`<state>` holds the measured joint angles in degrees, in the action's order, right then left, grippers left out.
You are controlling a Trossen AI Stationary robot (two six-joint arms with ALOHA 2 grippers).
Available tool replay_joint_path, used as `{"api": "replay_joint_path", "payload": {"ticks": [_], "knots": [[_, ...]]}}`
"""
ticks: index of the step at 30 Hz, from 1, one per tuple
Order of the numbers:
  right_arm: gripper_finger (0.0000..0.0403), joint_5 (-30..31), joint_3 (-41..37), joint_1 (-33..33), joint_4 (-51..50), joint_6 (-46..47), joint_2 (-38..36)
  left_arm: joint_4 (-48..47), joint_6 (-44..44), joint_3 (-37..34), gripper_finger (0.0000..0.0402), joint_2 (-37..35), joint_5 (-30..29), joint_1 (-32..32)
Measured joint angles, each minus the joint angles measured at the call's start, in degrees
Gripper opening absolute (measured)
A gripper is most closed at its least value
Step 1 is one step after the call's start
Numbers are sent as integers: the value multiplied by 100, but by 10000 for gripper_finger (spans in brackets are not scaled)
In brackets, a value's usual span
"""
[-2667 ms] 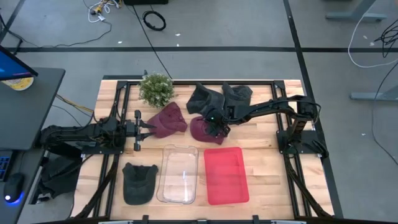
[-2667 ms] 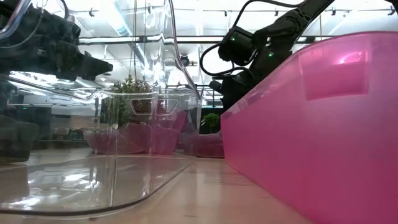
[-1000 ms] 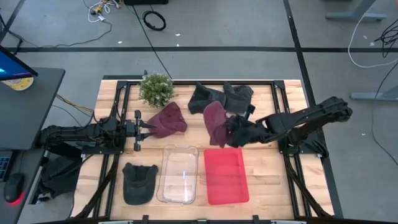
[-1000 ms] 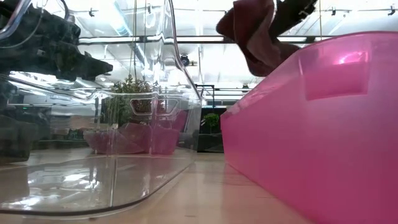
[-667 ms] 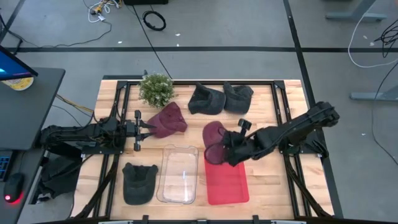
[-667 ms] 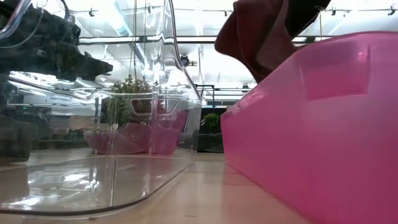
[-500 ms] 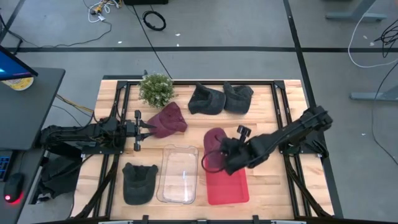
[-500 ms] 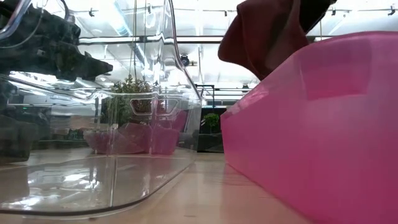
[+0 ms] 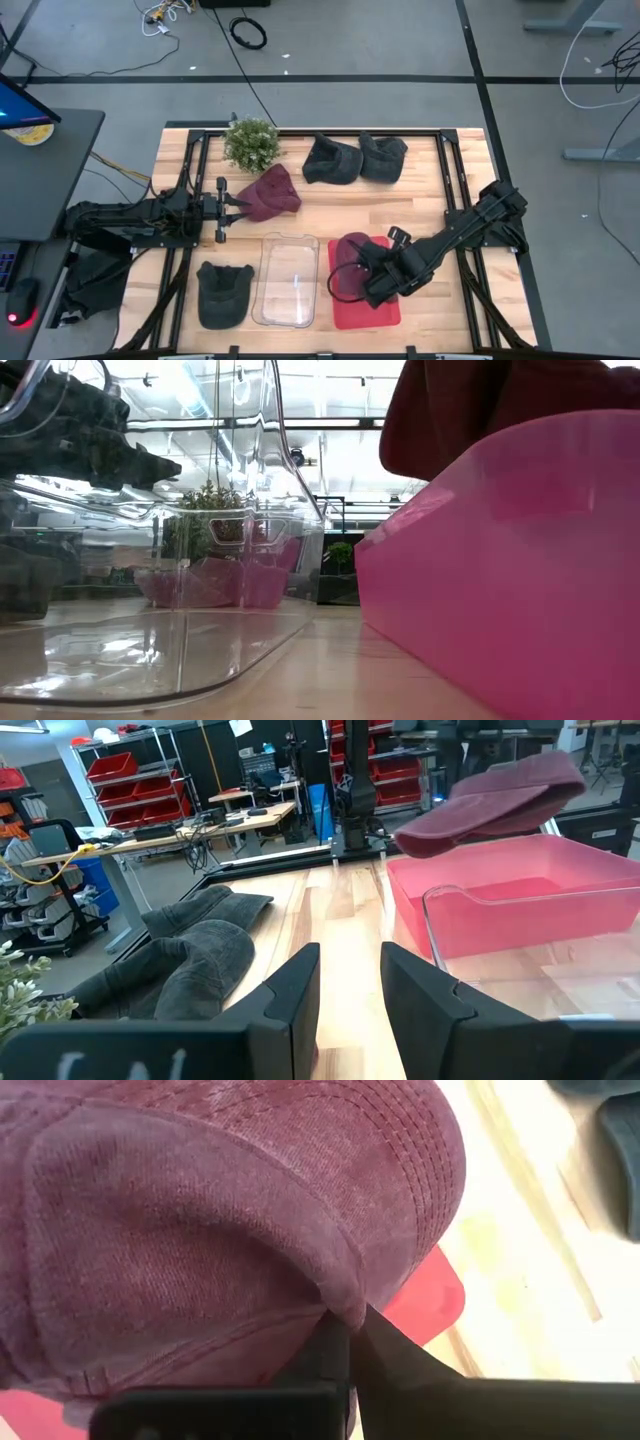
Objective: Pick & Place hat
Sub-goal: Put the right red cap into the red bin, then put the top right black cap into the transparent bin
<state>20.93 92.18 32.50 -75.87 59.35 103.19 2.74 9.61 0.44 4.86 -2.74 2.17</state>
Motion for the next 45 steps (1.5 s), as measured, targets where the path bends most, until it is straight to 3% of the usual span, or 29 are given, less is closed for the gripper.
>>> {"api": "replay_joint_path", "payload": {"ticks": [10, 31, 45], "knots": [[4, -110, 0, -14, 77, 20, 165, 0, 0, -1, 115, 0, 0, 2], [85, -103, 0, -16, 245, -9, 165, 2, 2, -1, 115, 0, 0, 2], [91, 76, -2, -207, 220, -470, 163, 1, 1, 1, 115, 0, 0, 2]]}}
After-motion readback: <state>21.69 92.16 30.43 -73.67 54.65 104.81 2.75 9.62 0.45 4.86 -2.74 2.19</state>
